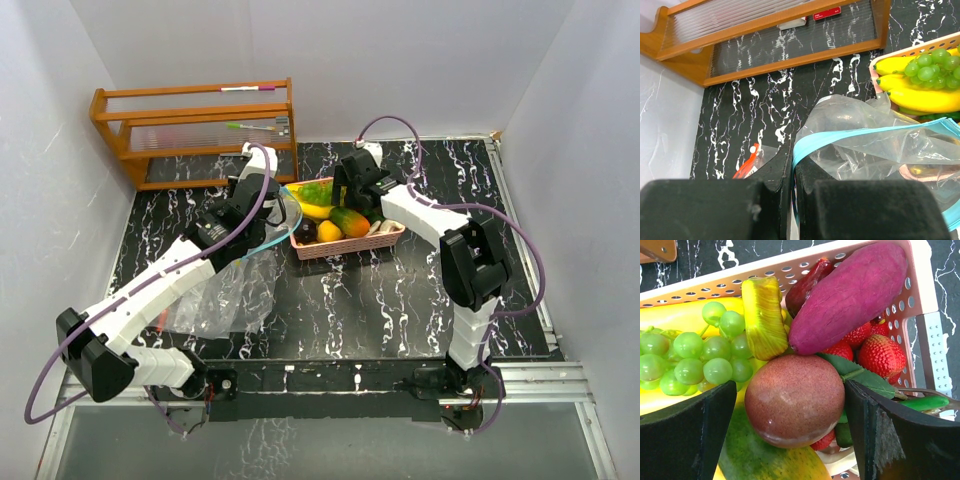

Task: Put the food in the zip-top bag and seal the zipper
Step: Pick up the fake fruit from the bin.

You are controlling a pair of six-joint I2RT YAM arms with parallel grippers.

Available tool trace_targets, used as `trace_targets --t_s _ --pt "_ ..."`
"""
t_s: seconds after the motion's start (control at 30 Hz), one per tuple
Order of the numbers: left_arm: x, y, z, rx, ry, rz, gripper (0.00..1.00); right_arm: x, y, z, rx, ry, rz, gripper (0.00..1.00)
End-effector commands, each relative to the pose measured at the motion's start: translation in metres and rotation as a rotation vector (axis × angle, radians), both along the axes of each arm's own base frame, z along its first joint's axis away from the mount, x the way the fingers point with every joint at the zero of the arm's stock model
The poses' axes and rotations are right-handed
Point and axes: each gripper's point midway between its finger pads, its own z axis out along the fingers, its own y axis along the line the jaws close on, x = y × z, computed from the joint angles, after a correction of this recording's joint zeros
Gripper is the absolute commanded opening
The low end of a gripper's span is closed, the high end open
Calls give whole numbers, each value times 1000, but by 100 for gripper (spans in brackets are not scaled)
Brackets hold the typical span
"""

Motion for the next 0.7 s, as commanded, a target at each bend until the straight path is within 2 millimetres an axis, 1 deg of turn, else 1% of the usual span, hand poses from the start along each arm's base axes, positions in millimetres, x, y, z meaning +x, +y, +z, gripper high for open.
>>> trace_targets --t_s 0.0,0.07,0.17,0.3,0.37,0.4,0.43,0.47,0.53,0.57,0.67 --pt "-5 8 17 -37 -48 11 0 18 -2 24 0 -86 -67 88" --pt "-6 9 18 -35 -50 15 0 17 -5 26 -7 -91 -79 84" --pt "-6 10 20 -38 -54 15 0 13 -8 32 -6 -102 -82 71" --pt "-6 9 20 -32 -52 15 0 10 -11 45 -3 -124 -77 68" --pt "-6 10 20 -33 -52 15 0 8 -12 53 -2 -137 -73 60" --pt "-6 10 21 -34 -53 15 0 7 -13 58 -1 -145 -72 59" --pt "-6 10 20 -33 -52 15 0 6 -14 65 5 -157 -70 58" --pt "-6 10 20 -31 -51 16 0 5 -14 71 11 -168 -65 54" --pt "-6 10 18 -26 -47 17 0 3 -12 83 25 -185 -43 52" --pt "-5 10 17 -24 -43 17 0 0 -11 102 48 -216 -30 52" --pt "-5 9 15 -22 -41 18 0 -11 -1 136 113 -264 45 51"
